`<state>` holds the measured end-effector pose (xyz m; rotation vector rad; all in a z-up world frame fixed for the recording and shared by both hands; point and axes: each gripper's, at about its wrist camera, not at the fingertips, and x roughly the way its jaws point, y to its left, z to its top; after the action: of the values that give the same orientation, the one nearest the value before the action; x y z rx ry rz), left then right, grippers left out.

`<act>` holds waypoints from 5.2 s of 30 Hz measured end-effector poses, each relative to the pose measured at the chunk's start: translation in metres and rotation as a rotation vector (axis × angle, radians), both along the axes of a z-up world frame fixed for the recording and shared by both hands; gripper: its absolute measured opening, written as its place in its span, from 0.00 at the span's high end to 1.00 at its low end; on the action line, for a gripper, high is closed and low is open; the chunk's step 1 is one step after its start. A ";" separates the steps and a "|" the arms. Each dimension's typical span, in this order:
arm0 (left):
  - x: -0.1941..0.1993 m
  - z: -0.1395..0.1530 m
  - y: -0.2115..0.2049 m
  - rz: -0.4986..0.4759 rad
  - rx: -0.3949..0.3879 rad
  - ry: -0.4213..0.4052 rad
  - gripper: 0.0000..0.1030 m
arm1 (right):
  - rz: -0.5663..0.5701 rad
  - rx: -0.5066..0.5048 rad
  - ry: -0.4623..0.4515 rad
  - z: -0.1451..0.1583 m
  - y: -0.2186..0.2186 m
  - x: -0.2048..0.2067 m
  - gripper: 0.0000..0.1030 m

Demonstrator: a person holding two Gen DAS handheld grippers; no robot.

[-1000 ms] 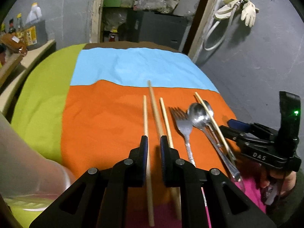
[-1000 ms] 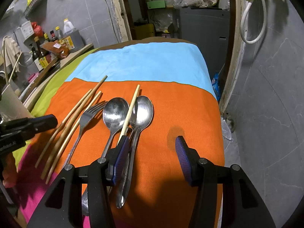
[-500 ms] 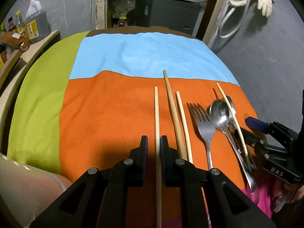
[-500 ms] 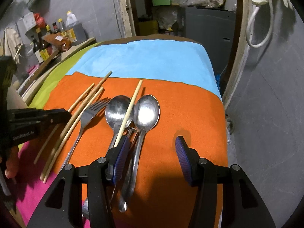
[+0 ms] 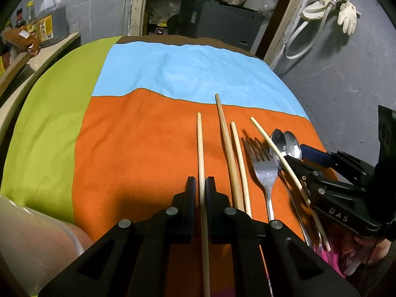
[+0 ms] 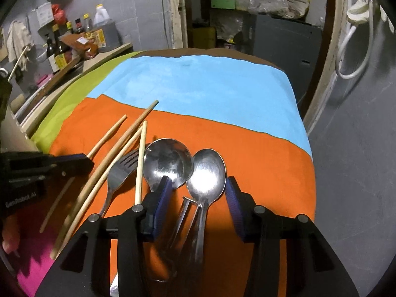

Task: Organize utensils

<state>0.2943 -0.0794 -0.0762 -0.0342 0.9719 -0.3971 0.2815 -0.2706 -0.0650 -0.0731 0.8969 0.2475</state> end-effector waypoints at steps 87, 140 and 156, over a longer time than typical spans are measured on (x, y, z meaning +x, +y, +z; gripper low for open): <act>-0.102 0.163 0.187 0.342 -0.263 -0.806 0.97 | 0.152 0.449 -0.823 0.179 0.120 -0.079 0.69; -0.089 0.090 0.213 0.445 -0.109 -0.623 0.97 | 0.272 0.418 -0.585 0.089 0.193 -0.056 0.61; -0.106 0.097 0.220 0.428 -0.168 -0.624 0.87 | 0.248 0.432 -0.607 0.101 0.175 -0.064 0.46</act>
<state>0.1881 0.1407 0.0207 -0.2519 0.2963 -0.0769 0.2171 -0.0955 0.0356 0.1387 0.2155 0.6085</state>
